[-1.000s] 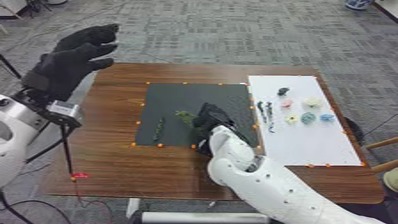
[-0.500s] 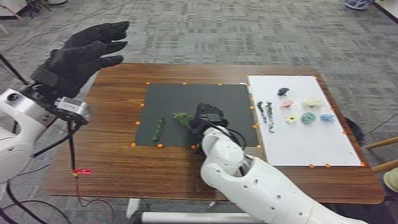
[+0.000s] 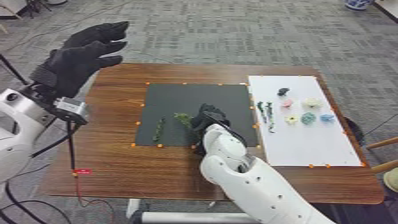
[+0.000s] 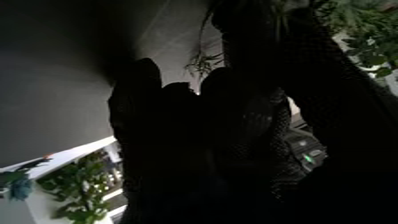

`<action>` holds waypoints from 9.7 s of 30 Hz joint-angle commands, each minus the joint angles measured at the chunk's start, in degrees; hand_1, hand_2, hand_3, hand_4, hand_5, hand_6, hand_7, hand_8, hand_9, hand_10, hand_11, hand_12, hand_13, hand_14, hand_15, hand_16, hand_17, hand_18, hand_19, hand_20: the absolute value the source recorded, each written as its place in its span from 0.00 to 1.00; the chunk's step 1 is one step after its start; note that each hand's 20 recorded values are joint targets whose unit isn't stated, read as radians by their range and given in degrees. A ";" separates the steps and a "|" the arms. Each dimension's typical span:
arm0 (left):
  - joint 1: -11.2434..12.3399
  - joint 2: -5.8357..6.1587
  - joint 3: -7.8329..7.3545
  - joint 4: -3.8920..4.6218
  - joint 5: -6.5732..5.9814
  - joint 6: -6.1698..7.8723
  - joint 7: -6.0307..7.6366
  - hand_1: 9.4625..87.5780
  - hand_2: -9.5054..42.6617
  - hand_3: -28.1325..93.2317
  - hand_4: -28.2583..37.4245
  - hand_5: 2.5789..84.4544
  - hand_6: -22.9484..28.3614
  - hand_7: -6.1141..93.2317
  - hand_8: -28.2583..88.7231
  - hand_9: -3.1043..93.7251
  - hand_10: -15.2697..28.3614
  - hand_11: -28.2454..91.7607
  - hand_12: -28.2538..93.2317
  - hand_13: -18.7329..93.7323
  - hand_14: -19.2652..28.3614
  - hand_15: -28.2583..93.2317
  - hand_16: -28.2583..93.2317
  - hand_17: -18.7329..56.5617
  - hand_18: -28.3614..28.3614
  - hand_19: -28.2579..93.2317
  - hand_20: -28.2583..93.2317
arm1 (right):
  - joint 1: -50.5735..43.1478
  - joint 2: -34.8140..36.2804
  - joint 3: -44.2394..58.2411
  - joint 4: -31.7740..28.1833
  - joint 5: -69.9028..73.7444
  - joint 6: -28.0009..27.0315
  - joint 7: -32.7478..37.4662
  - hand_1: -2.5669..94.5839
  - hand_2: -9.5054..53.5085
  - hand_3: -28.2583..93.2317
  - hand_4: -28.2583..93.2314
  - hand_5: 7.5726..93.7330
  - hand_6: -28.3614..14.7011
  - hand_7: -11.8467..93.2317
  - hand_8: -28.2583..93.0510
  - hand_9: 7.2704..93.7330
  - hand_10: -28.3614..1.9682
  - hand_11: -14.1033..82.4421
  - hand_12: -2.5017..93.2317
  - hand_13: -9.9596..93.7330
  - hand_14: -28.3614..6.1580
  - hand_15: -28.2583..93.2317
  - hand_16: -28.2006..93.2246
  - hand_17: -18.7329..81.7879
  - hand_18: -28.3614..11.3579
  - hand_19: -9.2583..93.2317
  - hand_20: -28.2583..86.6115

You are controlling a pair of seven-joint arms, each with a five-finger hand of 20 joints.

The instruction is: Arrange flowers

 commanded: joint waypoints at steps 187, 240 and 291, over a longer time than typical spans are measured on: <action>6.77 -1.87 -5.18 -1.79 -0.32 0.96 1.01 0.20 0.01 0.75 0.00 0.20 0.47 0.26 0.17 0.15 0.53 0.40 0.39 0.19 0.63 0.54 0.19 0.08 0.84 0.50 0.32 | -9.31 29.87 13.67 -16.91 18.97 -30.26 -45.68 0.28 0.29 1.00 0.20 0.44 0.67 0.26 0.13 0.74 0.50 0.73 0.65 0.75 0.40 0.94 0.58 0.45 0.17 0.81 0.63; 6.99 -1.82 -4.68 -1.68 -0.48 1.09 0.95 0.20 0.01 0.75 0.00 0.20 0.47 0.26 0.17 0.15 0.53 0.40 0.39 0.19 0.63 0.54 0.19 0.08 0.83 0.50 0.32 | 2.12 28.05 2.68 -11.00 11.90 -23.48 -40.11 0.19 0.42 1.00 0.20 0.37 0.62 0.24 0.14 0.77 0.47 0.85 0.44 0.79 0.41 0.95 0.56 0.48 0.16 0.84 0.62; 6.82 -1.86 -4.63 -1.49 -0.59 0.87 0.71 0.20 0.01 0.75 0.00 0.20 0.47 0.26 0.17 0.15 0.53 0.40 0.39 0.19 0.63 0.54 0.19 0.08 0.83 0.50 0.32 | -1.38 28.11 6.95 -15.23 11.48 -20.43 -41.61 0.18 0.40 1.00 0.13 0.37 0.61 0.24 0.14 0.77 0.47 0.85 0.43 0.79 0.42 0.95 0.55 0.48 0.16 0.84 0.62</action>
